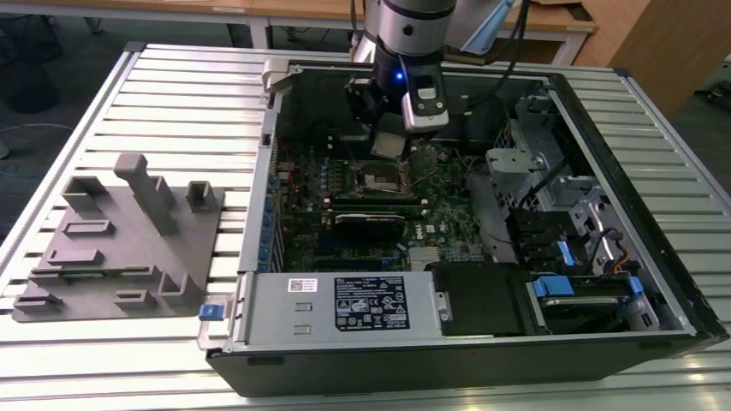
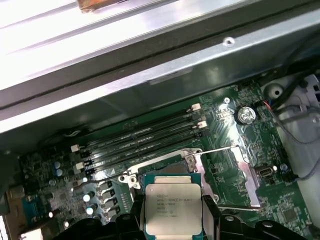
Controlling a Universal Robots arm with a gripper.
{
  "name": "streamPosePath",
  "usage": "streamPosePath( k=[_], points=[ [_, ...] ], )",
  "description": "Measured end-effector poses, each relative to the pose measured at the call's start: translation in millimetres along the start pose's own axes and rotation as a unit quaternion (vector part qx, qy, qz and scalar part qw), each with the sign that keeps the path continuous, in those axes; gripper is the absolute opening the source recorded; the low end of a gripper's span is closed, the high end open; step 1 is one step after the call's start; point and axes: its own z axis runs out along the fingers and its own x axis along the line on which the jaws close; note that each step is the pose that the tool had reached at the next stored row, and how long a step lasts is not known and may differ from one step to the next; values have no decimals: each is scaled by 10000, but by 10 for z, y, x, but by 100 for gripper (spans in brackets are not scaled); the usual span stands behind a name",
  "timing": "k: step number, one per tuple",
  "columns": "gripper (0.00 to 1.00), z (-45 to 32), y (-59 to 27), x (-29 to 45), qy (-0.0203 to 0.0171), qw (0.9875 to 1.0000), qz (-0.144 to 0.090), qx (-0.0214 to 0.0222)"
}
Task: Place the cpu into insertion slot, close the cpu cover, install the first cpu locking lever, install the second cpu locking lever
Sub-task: 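Place the cpu into insertion slot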
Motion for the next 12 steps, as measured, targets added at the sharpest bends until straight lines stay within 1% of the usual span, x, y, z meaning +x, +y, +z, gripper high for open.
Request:
streamPosePath(
  k=[2, 5, 12],
  points=[
    [54, 5, -1, 0, -17, 9998, 185, -3],
    [54, 9, -1, 0, -38, 9991, 418, -7],
    [54, 9, -1, 0, -39, 9991, 429, -8]
  ],
)
